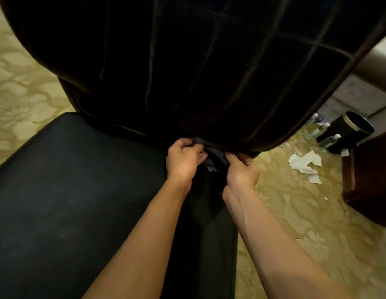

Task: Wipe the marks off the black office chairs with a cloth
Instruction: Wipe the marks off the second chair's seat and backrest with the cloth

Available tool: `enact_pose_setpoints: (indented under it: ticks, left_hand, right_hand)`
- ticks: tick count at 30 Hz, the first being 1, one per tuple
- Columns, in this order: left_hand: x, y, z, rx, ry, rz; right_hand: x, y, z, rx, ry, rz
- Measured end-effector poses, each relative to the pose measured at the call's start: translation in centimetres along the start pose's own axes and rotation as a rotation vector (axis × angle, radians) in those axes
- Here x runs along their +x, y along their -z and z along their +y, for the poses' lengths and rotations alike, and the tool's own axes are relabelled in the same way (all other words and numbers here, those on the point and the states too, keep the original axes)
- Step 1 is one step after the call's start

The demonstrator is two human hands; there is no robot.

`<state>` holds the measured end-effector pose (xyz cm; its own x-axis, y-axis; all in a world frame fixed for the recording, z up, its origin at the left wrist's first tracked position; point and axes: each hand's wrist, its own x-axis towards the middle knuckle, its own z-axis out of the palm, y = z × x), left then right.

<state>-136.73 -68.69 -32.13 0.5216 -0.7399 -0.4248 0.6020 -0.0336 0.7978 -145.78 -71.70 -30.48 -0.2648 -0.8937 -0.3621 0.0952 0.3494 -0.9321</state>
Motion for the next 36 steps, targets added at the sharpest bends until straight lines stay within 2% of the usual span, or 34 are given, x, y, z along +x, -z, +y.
enact_pose_setpoints:
  ticks: [7, 11, 15, 19, 22, 26, 29, 32, 36]
  left_hand:
    - [-0.5, 1.7, 0.5, 0.181, -0.016, -0.121]
    - [-0.8, 0.0, -0.5, 0.291, -0.052, -0.251]
    - [-2.8, -2.6, -2.0, 0.091, 0.037, -0.314]
    - [-2.7, -2.7, -1.2, -0.149, 0.024, -0.219]
    - [-1.5, -1.0, 0.6, -0.160, -0.055, -0.155]
    - [1.0, 3.7, 4.7, -0.232, -0.154, 0.040]
    - [1.5, 6.1, 7.4, -0.212, -0.188, 0.065]
    - [0.8, 5.0, 6.9, -0.161, -0.140, 0.032]
    - [-0.7, 0.3, 2.5, -0.163, -0.037, -0.003]
  right_hand:
    - [-1.4, -1.1, 0.3, 0.074, -0.072, -0.134]
    - [-1.6, 1.8, 0.0, 0.253, -0.055, -0.105]
    - [-2.0, 4.2, -0.6, 0.396, -0.039, -0.056]
    - [-2.7, 2.8, -1.0, 0.500, -0.023, -0.082]
    - [-3.1, -0.6, -1.2, 0.528, -0.010, -0.107]
    - [-5.8, -7.1, -0.4, 0.508, -0.119, -0.260]
    - [-7.6, -9.7, -0.5, 0.522, -0.228, -0.329]
    - [-7.2, -7.9, -0.6, 0.531, -0.241, -0.270]
    - [-4.3, -2.5, -1.8, 0.571, -0.168, -0.112]
